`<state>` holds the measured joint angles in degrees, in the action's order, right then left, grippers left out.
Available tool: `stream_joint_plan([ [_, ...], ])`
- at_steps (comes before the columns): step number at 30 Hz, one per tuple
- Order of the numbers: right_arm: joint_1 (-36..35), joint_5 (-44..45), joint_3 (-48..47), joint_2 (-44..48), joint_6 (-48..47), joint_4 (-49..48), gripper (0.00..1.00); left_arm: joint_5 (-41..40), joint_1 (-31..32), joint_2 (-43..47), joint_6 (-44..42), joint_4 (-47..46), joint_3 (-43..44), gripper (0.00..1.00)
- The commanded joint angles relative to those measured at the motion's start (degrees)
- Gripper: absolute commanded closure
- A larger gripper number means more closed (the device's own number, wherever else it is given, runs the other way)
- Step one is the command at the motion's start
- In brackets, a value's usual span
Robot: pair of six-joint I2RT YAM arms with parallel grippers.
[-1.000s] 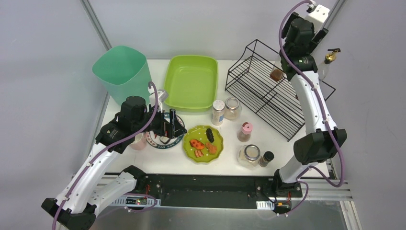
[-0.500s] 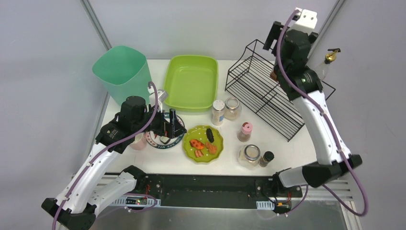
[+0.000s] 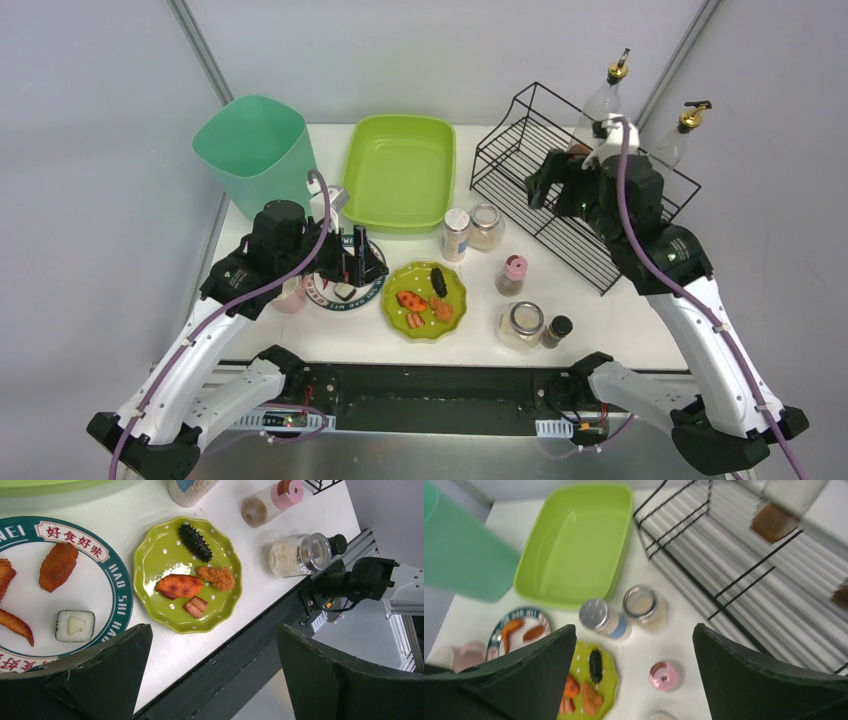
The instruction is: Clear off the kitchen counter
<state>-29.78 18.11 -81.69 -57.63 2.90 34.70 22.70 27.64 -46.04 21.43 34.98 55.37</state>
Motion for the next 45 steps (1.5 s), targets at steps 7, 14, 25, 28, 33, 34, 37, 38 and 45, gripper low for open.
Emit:
stream_joint_plan([
  [7, -1.2, -20.0, 9.9, 3.5, 11.1, 16.5, 0.13, -1.7, -0.6, -0.3, -1.4, -0.5, 0.0, 0.0],
  [14, -6.5, -8.3, 17.5, 6.3, 17.6, 24.5, 0.11, -1.5, -0.7, -0.6, -1.4, -0.4, 0.1, 0.0],
  [25, -13.4, -3.6, 25.2, 3.8, 23.8, 25.6, 0.1, -0.8, -0.7, -0.8, -1.3, -0.4, 0.1, 0.0],
  [28, -14.8, -3.2, 25.9, 3.2, 24.6, 24.9, 0.09, -0.3, -0.7, -0.8, -1.3, -0.4, 0.2, 0.0],
  [33, -15.5, -4.0, 26.6, 1.2, 24.2, 24.8, 0.09, -0.1, -0.6, -0.5, -1.3, -0.4, 0.2, 0.0],
  [34, -15.7, -4.2, 26.8, 0.7, 24.3, 24.8, 0.09, -0.1, -0.7, -0.5, -1.3, -0.4, 0.2, 0.0],
  [37, -16.1, -4.9, 27.8, 0.1, 24.3, 24.0, 0.09, -0.1, -0.7, -0.5, -1.2, -0.4, 0.2, 0.0],
  [38, -16.1, -4.9, 28.2, 0.2, 24.3, 23.7, 0.09, -0.2, -0.7, -0.5, -1.2, -0.3, 0.2, 0.0],
  [45, -16.6, -6.3, 30.7, -0.1, 24.9, 22.9, 0.09, 0.0, -0.7, -0.8, -1.1, -0.4, 0.2, 0.0],
])
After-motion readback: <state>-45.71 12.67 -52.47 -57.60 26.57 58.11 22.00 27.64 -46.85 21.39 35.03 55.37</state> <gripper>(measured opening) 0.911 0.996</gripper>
